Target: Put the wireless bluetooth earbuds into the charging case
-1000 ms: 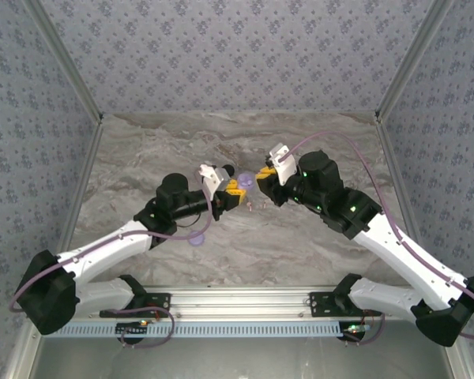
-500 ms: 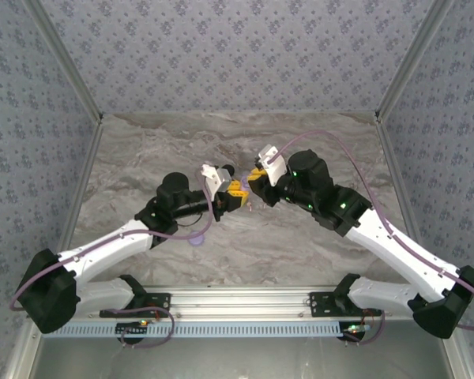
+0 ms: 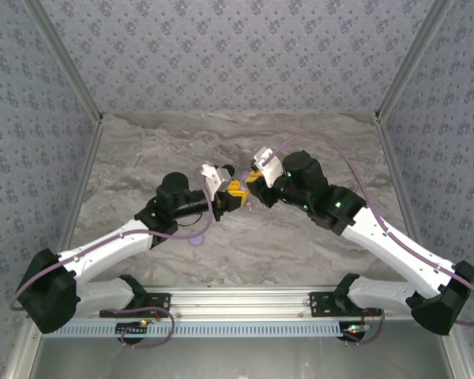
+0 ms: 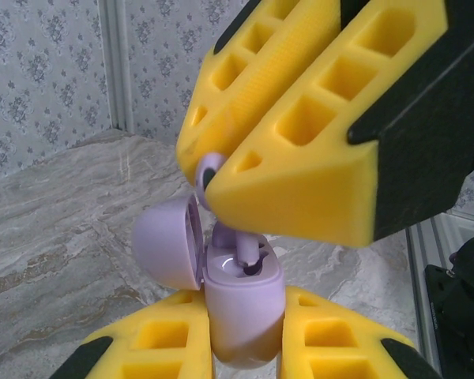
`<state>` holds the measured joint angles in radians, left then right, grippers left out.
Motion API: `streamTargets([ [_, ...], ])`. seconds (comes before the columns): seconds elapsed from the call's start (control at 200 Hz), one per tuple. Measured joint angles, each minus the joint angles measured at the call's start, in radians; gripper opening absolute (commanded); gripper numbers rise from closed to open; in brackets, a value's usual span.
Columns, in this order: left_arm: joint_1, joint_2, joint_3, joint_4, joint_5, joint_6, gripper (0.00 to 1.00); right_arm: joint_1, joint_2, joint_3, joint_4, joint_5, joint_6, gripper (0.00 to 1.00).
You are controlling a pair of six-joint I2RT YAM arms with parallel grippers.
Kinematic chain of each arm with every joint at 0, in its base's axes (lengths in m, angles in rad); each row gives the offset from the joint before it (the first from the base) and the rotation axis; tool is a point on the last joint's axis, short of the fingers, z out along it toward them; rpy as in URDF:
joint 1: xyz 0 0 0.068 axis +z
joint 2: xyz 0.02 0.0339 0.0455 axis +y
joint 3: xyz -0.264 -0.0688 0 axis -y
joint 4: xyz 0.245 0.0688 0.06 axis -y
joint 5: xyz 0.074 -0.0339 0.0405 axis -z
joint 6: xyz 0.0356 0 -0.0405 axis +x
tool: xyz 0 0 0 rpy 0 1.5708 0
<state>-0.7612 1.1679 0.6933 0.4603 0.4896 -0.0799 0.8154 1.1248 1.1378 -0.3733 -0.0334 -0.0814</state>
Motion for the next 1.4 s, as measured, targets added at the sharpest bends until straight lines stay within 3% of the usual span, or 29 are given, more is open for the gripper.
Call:
streamTargets([
  [0.585, 0.000, 0.000, 0.000, -0.009, -0.003, 0.000, 0.00, 0.008, 0.013, 0.014, -0.052, -0.008, -0.029, 0.21],
  [0.749, -0.005, 0.000, 0.000, -0.012, -0.004, 0.000, 0.00, 0.008, 0.013, 0.017, -0.058, -0.013, -0.032, 0.26],
  [1.044, -0.005, 0.000, 0.000, -0.004, -0.006, 0.000, 0.00, -0.029, 0.021, 0.076, -0.071, -0.121, 0.013, 0.53],
  [1.249, -0.005, 0.000, 0.000, 0.026, -0.007, -0.008, 0.00, -0.157, -0.050, 0.084, -0.055, -0.252, 0.101, 0.69],
  [1.404, -0.005, 0.000, 0.000, 0.073, -0.007, -0.026, 0.00, -0.276, -0.104, 0.062, -0.006, -0.383, 0.171, 0.92],
])
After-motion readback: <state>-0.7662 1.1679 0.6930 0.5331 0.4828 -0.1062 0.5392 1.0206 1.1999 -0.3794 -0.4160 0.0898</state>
